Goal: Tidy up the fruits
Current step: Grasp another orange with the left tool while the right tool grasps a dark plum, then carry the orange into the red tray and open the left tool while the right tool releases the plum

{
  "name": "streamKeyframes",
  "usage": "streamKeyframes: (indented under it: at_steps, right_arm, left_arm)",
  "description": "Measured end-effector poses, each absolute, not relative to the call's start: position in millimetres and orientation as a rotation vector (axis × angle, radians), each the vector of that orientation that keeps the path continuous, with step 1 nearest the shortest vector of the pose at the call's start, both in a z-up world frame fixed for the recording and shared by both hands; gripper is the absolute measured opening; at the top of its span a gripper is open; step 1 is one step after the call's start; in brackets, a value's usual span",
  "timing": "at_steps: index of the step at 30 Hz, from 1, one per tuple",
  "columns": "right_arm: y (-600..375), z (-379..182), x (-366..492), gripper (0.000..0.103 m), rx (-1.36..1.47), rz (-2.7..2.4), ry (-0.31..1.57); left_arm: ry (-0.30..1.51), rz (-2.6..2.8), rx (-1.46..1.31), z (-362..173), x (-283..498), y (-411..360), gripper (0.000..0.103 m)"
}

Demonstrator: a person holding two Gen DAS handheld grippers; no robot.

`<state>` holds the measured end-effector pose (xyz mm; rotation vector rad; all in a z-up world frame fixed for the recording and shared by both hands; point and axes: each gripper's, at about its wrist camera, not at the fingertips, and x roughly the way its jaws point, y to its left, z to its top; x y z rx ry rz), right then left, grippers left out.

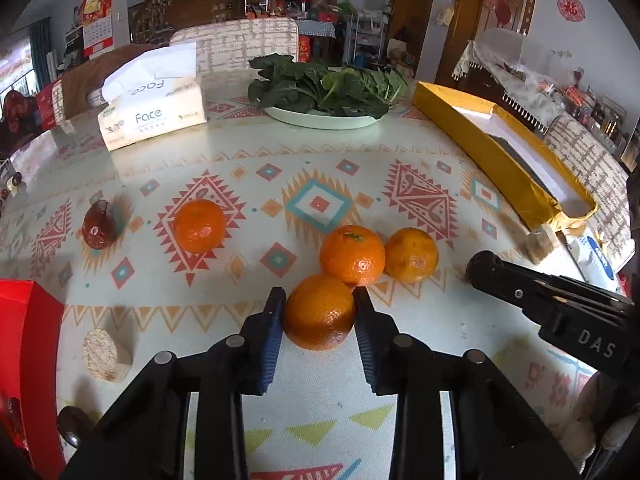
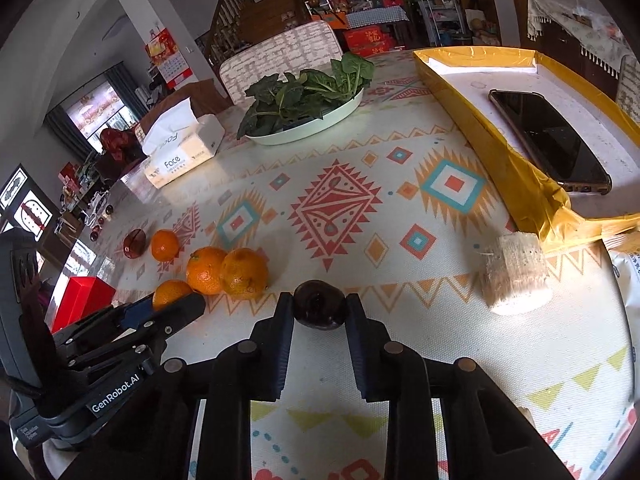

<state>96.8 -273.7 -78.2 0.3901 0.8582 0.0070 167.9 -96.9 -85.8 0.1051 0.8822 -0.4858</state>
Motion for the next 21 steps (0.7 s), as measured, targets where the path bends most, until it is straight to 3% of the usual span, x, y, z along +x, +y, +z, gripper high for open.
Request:
streamKeyframes:
  at_steps: [7,21]
  right_arm:
    - [-272.1,-72.7,90.8,0.028,0.382,0.003,0.818]
    - [-207.9,-35.6,63.6,0.028,0.373,0.131,0.779]
  left_arm:
    - [0.834,-0.465,-0.001,-59.4,144.5,-58.7,0.033]
    - [0.705,-0.233,-0.234,-16.4,81.4,103.8,0.033]
